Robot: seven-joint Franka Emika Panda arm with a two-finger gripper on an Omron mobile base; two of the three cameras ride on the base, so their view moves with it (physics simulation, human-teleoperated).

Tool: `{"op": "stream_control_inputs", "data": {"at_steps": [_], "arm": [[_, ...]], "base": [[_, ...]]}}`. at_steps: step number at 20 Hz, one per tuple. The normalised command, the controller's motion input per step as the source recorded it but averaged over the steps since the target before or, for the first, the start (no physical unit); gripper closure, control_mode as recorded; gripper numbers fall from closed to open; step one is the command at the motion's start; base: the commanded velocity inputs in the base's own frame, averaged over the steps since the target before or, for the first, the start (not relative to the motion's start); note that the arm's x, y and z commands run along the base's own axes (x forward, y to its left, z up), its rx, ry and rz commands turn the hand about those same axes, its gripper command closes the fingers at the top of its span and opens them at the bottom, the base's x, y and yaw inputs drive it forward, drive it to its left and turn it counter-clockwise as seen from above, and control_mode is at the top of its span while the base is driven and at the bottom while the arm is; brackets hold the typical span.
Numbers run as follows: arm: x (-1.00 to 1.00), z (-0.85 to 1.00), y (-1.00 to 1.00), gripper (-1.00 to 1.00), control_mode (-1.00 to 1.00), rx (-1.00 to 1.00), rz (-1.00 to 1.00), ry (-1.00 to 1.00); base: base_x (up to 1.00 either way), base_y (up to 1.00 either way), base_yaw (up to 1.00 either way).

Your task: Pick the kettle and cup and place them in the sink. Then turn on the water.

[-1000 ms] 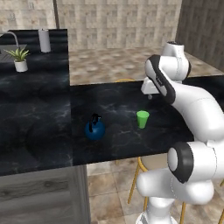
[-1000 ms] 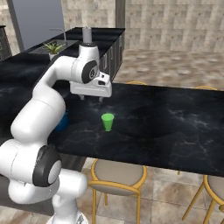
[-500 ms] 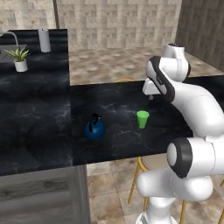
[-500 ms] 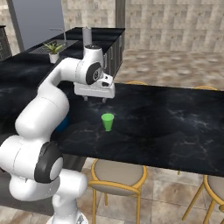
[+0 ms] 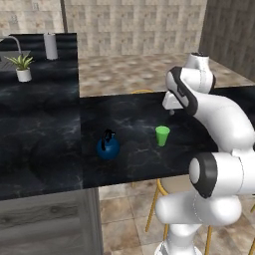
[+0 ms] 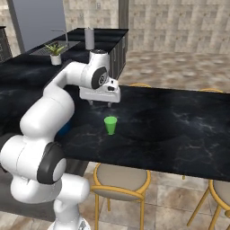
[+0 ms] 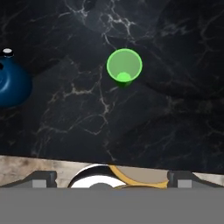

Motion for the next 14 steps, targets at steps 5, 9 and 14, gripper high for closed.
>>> {"op": "stream_control_inputs", "data": {"at_steps": [5,9,14], "arm": [[0.10,-0.16,-0.03,-1.00,-1.00,0.00,0.00,0.00],[0.09,-0.14,-0.02,-1.00,-1.00,0.00,0.00,0.00],[0.10,-0.14,-0.06,-1.00,-1.00,0.00,0.00,0.00]], "base": [[0.00,0.00,0.00],[0.00,0.00,0.00],[0.00,0.00,0.00]]}}
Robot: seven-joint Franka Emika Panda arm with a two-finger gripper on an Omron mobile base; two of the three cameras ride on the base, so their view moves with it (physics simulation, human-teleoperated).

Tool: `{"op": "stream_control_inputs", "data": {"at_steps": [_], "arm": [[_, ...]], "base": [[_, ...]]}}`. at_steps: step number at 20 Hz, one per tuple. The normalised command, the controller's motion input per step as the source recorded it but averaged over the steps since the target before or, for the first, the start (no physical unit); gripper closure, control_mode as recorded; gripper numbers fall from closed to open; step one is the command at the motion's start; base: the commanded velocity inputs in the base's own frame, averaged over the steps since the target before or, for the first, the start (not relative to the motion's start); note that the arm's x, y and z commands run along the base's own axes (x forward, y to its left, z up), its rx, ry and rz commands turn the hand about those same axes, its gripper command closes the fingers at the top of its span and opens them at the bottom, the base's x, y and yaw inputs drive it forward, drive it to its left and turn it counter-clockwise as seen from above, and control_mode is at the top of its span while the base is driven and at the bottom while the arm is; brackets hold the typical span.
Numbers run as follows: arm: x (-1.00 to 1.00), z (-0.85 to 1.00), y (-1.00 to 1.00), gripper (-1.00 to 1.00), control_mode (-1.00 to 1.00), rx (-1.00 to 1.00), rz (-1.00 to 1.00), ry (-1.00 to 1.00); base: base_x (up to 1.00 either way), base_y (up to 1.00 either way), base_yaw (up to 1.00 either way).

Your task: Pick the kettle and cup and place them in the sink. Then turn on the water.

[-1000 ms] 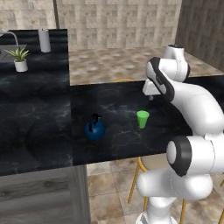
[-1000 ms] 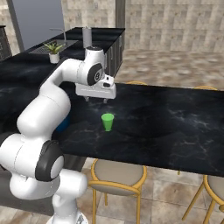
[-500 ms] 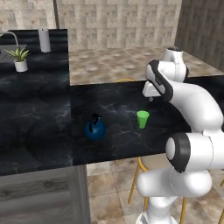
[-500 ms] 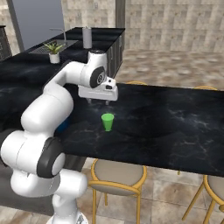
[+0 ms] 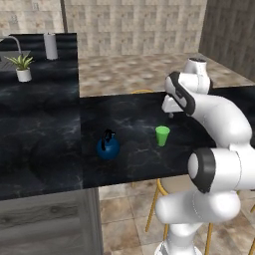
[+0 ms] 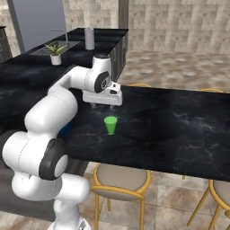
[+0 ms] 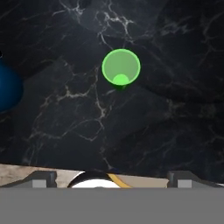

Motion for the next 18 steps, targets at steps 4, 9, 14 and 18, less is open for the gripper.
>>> {"op": "stream_control_inputs", "data": {"at_steps": [4,9,14,18], "arm": [[0.15,-0.16,-0.09,-1.00,-1.00,0.00,0.00,0.00],[0.21,-0.14,-0.09,-1.00,-1.00,0.00,0.00,0.00],[0.23,-0.20,-0.09,-1.00,-1.00,0.00,0.00,0.00],[0.24,-0.17,-0.06,-1.00,-1.00,0.00,0.00,0.01]], "base": [[0.00,0.00,0.00],[0.00,0.00,0.00],[0.00,0.00,0.00],[0.00,0.00,0.00]]}}
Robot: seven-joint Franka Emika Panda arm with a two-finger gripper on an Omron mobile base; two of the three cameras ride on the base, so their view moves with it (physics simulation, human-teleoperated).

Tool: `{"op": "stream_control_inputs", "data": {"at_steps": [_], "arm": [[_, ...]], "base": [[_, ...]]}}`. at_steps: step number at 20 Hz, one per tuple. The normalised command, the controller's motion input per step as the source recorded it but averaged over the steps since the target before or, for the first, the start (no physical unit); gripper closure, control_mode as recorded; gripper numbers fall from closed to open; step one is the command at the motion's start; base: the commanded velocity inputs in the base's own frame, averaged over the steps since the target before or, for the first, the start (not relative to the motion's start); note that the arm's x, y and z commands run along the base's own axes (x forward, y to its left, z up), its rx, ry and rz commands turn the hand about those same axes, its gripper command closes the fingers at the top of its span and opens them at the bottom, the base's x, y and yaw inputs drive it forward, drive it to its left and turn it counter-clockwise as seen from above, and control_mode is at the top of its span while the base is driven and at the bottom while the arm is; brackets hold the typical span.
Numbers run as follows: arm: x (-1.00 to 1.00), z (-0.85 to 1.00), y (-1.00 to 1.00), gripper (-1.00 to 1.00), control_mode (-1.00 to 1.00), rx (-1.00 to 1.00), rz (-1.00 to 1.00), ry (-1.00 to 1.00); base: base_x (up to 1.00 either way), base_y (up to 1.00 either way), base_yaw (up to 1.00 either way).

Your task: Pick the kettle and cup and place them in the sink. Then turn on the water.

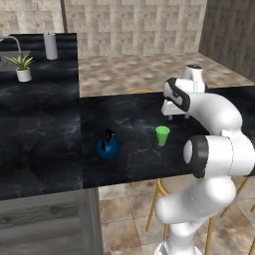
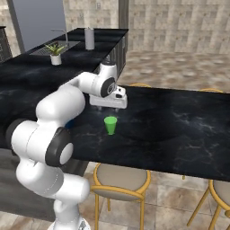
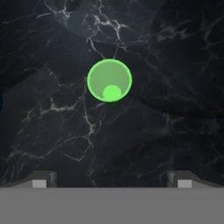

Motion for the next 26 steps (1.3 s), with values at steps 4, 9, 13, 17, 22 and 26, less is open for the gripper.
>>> {"op": "stream_control_inputs", "data": {"at_steps": [4,9,13,17,22,26], "arm": [[0.27,-0.17,-0.04,-1.00,-1.00,0.00,0.00,0.01],[0.26,-0.16,-0.03,-1.00,-1.00,0.00,0.00,0.01],[0.25,-0.13,0.00,-1.00,-1.00,0.00,0.00,0.00],[0.21,-0.13,0.00,-1.00,-1.00,0.00,0.00,0.00],[0.19,-0.12,0.00,-1.00,-1.00,0.00,0.00,0.01],[0.19,-0.11,0.00,-1.00,-1.00,0.00,0.00,0.01]], "base": [[0.00,0.00,0.00],[0.00,0.00,0.00],[0.00,0.00,0.00],[0.00,0.00,0.00],[0.00,0.00,0.00],[0.00,0.00,0.00]]}}
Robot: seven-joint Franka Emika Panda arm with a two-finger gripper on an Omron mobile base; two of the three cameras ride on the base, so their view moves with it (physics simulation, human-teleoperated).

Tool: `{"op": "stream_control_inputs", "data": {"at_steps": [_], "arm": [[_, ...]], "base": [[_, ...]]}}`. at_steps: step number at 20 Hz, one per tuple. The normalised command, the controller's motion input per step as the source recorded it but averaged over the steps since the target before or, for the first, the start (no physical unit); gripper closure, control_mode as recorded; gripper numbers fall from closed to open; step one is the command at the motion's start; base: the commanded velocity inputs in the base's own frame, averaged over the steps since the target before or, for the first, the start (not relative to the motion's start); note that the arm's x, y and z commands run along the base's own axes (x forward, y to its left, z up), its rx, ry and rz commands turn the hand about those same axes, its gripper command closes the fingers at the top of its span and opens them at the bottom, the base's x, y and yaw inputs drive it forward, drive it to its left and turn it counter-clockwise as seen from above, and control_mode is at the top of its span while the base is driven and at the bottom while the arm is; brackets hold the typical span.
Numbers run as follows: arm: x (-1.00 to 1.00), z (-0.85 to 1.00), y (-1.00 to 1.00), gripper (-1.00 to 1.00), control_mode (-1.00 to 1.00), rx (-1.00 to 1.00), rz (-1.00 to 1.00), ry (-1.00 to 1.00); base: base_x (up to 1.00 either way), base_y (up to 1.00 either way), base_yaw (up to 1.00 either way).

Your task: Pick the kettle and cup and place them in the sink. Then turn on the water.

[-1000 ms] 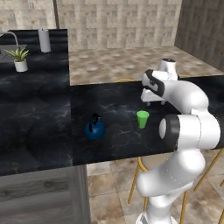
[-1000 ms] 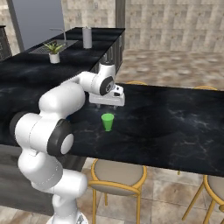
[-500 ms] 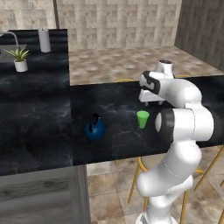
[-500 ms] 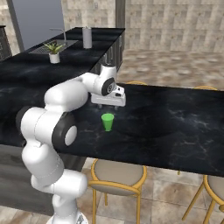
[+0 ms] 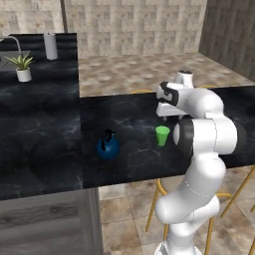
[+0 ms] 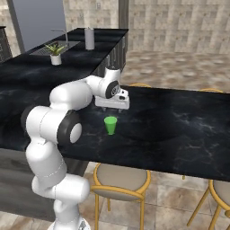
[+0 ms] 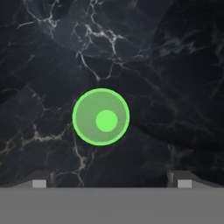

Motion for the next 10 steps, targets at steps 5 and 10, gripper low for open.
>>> {"op": "stream_control_inputs", "data": {"at_steps": [5,10], "arm": [[0.18,-0.12,-0.01,-1.00,-1.00,0.00,0.00,0.01],[0.17,-0.12,-0.08,-1.00,-1.00,0.00,0.00,0.00]], "base": [[0.00,0.00,0.00],[0.00,0.00,0.00]]}}
